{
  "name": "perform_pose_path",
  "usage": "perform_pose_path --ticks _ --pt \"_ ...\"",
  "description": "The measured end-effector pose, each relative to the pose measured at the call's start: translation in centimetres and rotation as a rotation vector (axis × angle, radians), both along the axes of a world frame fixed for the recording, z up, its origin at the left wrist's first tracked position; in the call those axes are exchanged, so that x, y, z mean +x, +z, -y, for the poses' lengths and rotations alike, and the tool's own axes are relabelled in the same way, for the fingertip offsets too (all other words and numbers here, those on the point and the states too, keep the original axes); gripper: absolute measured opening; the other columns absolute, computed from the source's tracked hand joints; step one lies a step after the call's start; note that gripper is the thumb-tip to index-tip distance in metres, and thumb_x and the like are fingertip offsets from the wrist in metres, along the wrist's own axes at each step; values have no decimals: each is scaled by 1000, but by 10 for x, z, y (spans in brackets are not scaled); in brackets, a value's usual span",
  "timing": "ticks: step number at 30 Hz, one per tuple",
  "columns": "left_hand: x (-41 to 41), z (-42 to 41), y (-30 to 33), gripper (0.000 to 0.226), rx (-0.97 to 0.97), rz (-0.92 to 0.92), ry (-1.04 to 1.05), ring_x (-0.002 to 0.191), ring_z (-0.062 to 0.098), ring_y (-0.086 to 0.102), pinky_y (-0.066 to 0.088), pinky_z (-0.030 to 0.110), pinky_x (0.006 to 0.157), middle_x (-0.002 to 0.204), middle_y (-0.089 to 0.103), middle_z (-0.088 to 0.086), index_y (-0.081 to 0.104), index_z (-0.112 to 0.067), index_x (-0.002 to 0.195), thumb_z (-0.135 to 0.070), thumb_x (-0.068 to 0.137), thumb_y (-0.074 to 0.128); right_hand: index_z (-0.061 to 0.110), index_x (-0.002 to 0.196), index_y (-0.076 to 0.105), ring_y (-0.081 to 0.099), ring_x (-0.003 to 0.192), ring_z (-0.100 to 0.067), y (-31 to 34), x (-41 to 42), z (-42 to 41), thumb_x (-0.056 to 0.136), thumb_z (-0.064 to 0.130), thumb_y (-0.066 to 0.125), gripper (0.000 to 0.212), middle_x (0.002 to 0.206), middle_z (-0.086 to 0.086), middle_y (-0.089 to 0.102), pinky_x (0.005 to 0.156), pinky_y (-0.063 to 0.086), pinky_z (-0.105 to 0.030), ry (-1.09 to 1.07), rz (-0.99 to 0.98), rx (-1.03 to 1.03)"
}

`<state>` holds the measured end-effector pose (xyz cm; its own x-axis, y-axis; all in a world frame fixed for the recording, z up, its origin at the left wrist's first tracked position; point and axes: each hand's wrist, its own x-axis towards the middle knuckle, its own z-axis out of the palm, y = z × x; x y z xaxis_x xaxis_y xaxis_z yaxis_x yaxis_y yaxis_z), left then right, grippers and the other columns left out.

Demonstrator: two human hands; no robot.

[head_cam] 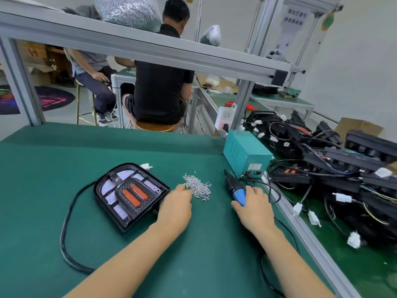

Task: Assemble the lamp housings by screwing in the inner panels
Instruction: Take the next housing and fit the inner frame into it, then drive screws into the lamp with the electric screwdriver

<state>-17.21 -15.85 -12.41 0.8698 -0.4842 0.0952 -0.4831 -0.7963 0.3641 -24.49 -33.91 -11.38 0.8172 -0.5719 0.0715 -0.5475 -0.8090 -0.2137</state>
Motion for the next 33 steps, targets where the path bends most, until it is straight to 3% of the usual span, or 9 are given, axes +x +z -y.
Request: perform_pose_path --ticks 4,9,15,19,21,24,27,31,33 --pt "0 -1 -3 21 -8 -15 66 99 28 58 48 38 84 117 48 8 58 -6 109 -14 97 43 10 121 48 49 112 -27 -3 0 0 94 42 54 42 124 -9 49 89 41 -34 -19 -21 16" --pt "-1 2 -5 24 62 28 92 103 26 56 48 36 83 119 49 6 63 -7 106 -18 99 42 11 124 46 49 110 -26 -4 2 0 96 39 52 40 124 -8 47 77 36 -31 -25 -23 22" --pt "-6 5 0 19 181 129 117 97 21 58 38 29 63 109 56 4 61 -15 91 0 89 48 12 125 44 50 108 -25 -8 1 1 94 36 53 40 124 -7 47 76 36 -30 -21 -10 -1" --pt "-7 8 -4 36 237 207 55 109 21 51 43 28 75 119 50 4 51 -12 114 6 83 46 13 130 43 51 111 -27 -7 2 4 93 38 55 46 125 -8 46 78 38 -32 -31 -28 22" --pt "-9 8 -5 37 227 224 -1 111 21 50 42 27 79 120 50 5 47 -11 116 7 84 44 15 131 42 53 109 -28 -6 2 6 92 41 56 48 123 -8 46 77 39 -32 -39 -64 25" --pt "-14 9 0 25 86 149 -54 98 22 56 39 27 73 109 59 4 50 -13 106 3 89 41 17 130 42 52 98 -28 -3 5 9 91 44 56 49 121 -10 48 72 38 -30 -52 -129 34" --pt "-19 7 13 16 -244 27 -56 84 26 58 43 32 74 87 65 3 58 -13 94 -9 94 43 16 120 43 49 87 -26 3 8 13 89 41 57 43 113 -7 56 68 38 -30 -52 -192 71" --pt "-21 4 39 24 -604 -151 -85 68 13 58 48 21 73 74 64 -4 70 -16 109 -9 93 52 14 94 42 50 78 -22 11 8 22 81 35 63 32 86 0 51 55 34 -27 -62 -215 182" --pt "-20 0 51 25 -753 -265 -93 55 6 55 49 15 65 70 61 -6 72 -14 104 -5 92 53 12 93 49 50 69 -20 14 5 27 80 30 66 28 82 -3 53 54 35 -25 -91 -114 386"
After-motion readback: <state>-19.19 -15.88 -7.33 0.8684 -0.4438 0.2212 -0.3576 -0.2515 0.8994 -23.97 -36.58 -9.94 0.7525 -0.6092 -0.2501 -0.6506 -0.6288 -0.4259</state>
